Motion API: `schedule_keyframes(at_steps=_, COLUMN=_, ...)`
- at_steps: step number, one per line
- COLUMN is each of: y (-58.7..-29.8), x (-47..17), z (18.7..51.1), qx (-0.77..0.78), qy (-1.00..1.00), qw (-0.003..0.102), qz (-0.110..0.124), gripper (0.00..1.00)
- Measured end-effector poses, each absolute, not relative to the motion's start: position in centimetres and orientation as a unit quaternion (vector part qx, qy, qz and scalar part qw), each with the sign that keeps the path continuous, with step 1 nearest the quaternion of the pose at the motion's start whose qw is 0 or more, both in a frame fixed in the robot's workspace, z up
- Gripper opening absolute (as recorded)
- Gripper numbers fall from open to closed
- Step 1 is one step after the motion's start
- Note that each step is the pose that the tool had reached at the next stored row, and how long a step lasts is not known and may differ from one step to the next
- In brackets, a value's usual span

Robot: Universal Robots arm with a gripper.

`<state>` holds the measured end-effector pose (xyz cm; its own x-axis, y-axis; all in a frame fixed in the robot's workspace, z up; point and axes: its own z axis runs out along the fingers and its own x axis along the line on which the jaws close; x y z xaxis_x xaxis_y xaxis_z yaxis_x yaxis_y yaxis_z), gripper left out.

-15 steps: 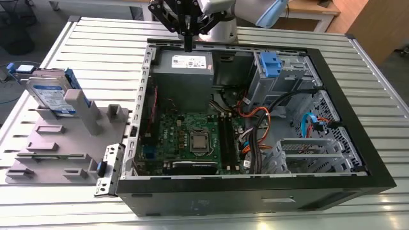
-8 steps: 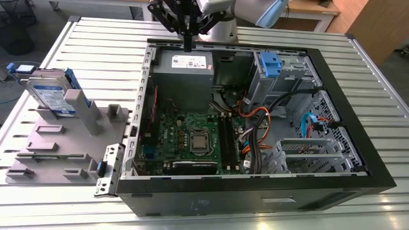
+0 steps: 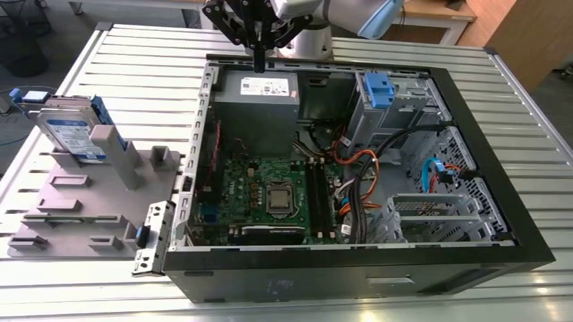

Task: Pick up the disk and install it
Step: 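Reach for the disk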

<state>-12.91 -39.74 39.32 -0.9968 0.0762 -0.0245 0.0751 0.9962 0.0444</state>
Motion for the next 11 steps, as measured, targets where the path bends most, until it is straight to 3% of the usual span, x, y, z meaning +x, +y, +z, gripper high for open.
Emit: schedule_keyframes(at_steps=11, y=-39.7, x=-14.4, z=39.3, qx=0.038, qy=0.999, qw=0.013, qz=0.022, gripper=0.11)
